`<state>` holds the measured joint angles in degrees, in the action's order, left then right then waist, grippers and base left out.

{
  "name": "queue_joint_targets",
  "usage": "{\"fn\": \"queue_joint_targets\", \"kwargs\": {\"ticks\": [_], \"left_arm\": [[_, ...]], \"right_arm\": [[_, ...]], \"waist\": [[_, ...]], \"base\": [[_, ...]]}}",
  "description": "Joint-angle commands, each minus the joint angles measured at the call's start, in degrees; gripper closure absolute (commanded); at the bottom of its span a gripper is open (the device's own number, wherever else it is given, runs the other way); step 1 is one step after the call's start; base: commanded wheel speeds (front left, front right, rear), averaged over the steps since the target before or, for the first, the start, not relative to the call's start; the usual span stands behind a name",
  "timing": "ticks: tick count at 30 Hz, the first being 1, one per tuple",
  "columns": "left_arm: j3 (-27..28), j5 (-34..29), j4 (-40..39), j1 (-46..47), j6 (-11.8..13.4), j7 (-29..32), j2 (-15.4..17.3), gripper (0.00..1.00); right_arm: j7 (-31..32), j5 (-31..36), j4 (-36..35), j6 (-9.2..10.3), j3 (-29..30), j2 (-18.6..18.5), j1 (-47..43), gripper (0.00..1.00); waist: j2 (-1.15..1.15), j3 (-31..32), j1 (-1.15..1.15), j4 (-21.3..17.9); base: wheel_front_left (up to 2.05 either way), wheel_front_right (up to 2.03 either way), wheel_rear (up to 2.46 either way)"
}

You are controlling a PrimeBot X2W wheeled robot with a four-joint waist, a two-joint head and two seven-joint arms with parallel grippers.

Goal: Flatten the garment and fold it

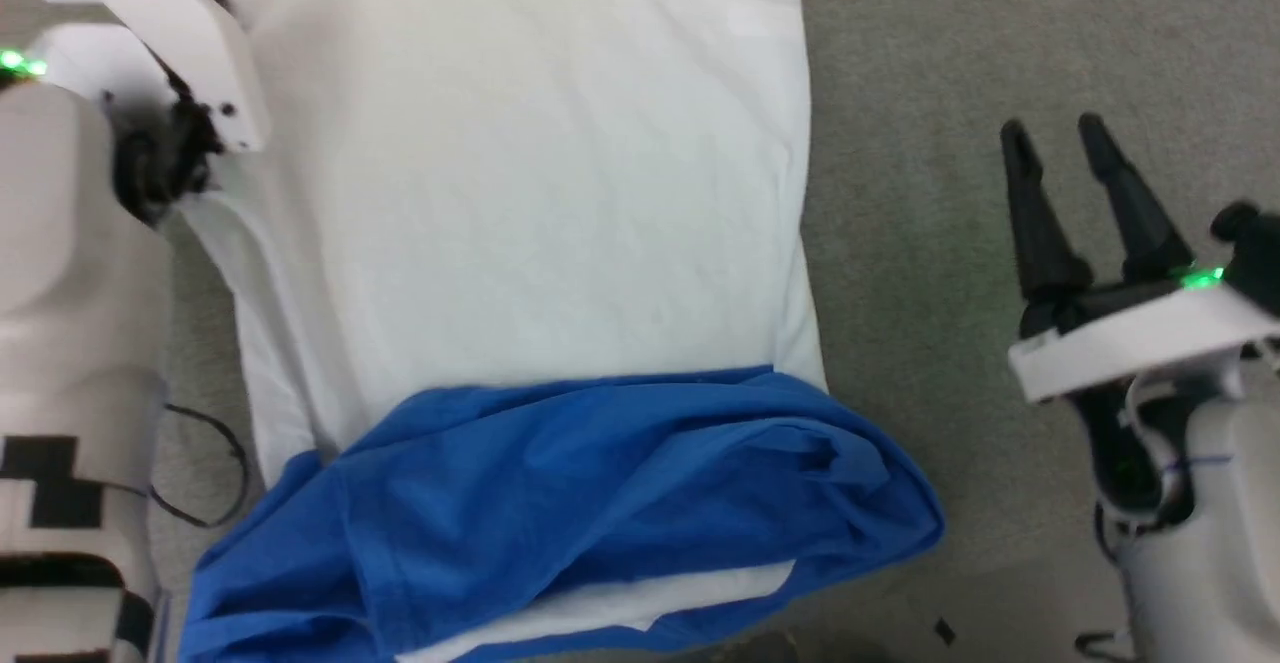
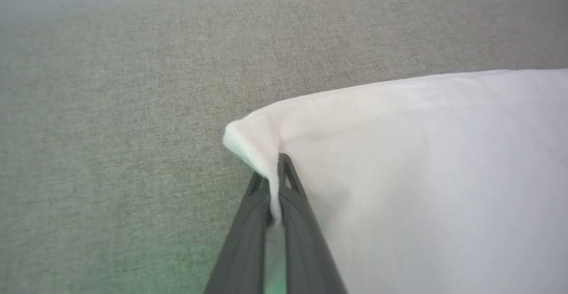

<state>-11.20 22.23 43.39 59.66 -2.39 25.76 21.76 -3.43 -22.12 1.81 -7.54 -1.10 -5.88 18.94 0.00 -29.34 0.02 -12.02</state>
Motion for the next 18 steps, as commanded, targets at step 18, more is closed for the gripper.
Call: {"fn": "queue_joint_targets", "kwargs": {"ticks": [18], "left_arm": [[-3.08, 0.24, -11.84, 1.35, -0.81, -10.57, -6.38, 1.00]], "right_arm": [[32.27, -17.20, 32.12, 0.05, -11.13, -12.88, 39.45, 0.00]], "waist": [[0.00, -4.47, -0.02, 12.37]], "base": [[0.00, 0.00, 0.00]]}}
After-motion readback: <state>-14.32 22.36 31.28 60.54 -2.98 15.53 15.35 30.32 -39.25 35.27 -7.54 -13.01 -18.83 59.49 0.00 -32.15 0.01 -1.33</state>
